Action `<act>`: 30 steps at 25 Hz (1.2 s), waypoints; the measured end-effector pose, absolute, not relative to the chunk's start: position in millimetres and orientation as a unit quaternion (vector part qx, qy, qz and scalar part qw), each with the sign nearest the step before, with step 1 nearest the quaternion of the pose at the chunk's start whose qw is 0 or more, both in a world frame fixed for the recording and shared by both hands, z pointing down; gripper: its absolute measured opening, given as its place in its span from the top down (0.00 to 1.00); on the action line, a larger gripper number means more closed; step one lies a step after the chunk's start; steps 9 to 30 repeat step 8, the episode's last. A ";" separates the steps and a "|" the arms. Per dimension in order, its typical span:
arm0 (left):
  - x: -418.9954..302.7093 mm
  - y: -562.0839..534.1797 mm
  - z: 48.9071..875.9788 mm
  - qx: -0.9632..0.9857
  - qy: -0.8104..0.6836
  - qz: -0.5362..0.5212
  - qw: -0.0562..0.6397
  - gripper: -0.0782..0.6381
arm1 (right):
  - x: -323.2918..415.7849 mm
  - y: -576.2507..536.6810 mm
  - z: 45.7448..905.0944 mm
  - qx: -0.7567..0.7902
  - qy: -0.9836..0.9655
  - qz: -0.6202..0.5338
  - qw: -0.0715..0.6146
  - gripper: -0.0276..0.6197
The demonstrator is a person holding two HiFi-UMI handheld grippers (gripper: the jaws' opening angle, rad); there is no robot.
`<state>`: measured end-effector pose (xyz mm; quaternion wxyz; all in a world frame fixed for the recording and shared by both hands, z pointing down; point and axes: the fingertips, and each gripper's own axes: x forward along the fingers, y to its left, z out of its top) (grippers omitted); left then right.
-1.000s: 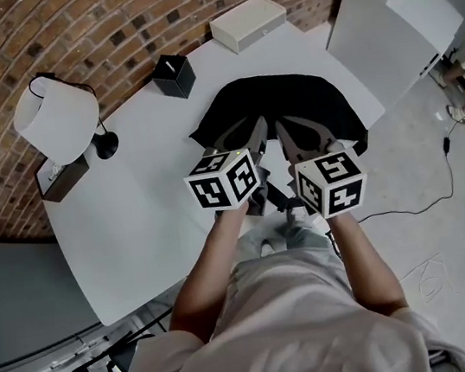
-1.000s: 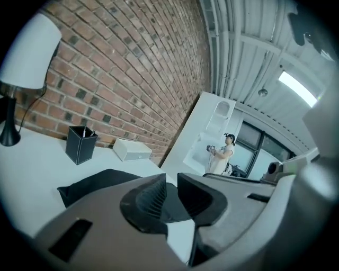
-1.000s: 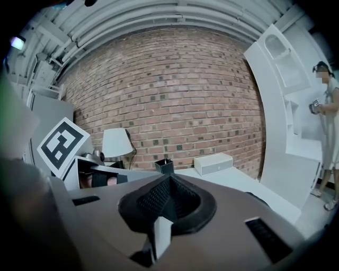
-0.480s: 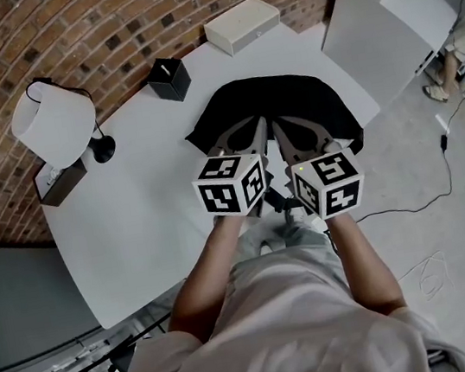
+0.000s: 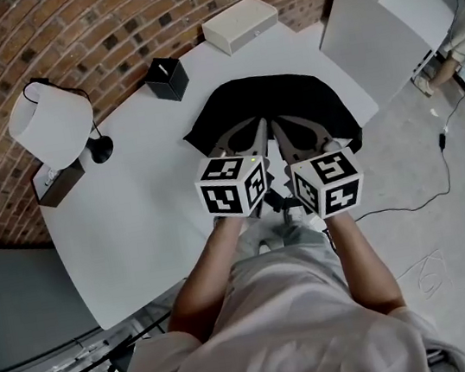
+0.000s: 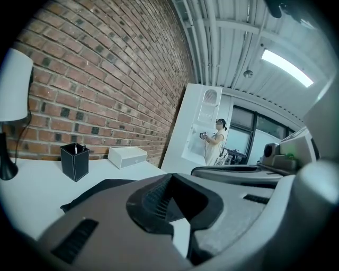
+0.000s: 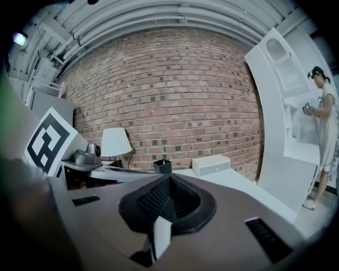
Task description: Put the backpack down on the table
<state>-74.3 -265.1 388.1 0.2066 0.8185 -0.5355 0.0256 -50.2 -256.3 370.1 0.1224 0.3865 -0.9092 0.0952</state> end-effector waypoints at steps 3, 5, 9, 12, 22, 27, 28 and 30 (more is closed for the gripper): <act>-75.9 -266.5 389.7 0.818 -0.535 0.025 0.210 0.88 | -52.2 -257.4 371.1 0.386 -0.909 0.096 0.123 0.95; -76.6 -267.2 391.8 0.817 -0.535 0.025 0.213 0.88 | -53.3 -257.9 372.7 0.385 -0.909 0.098 0.125 0.95; -77.0 -267.9 395.4 0.817 -0.535 0.028 0.216 0.88 | -54.1 -258.9 375.0 0.384 -0.909 0.099 0.126 0.95; -77.0 -267.9 395.4 0.817 -0.535 0.028 0.216 0.88 | -54.1 -258.9 375.0 0.384 -0.909 0.099 0.126 0.95; -77.0 -267.9 395.4 0.817 -0.535 0.028 0.216 0.88 | -54.1 -258.9 375.0 0.384 -0.909 0.099 0.126 0.95; -77.0 -267.9 395.4 0.817 -0.535 0.028 0.216 0.88 | -54.1 -258.9 375.0 0.384 -0.909 0.099 0.126 0.95; -77.0 -267.9 395.4 0.817 -0.535 0.028 0.216 0.88 | -54.1 -258.9 375.0 0.384 -0.909 0.099 0.126 0.95; -77.0 -267.9 395.4 0.817 -0.535 0.028 0.216 0.88 | -54.1 -258.9 375.0 0.384 -0.909 0.099 0.126 0.95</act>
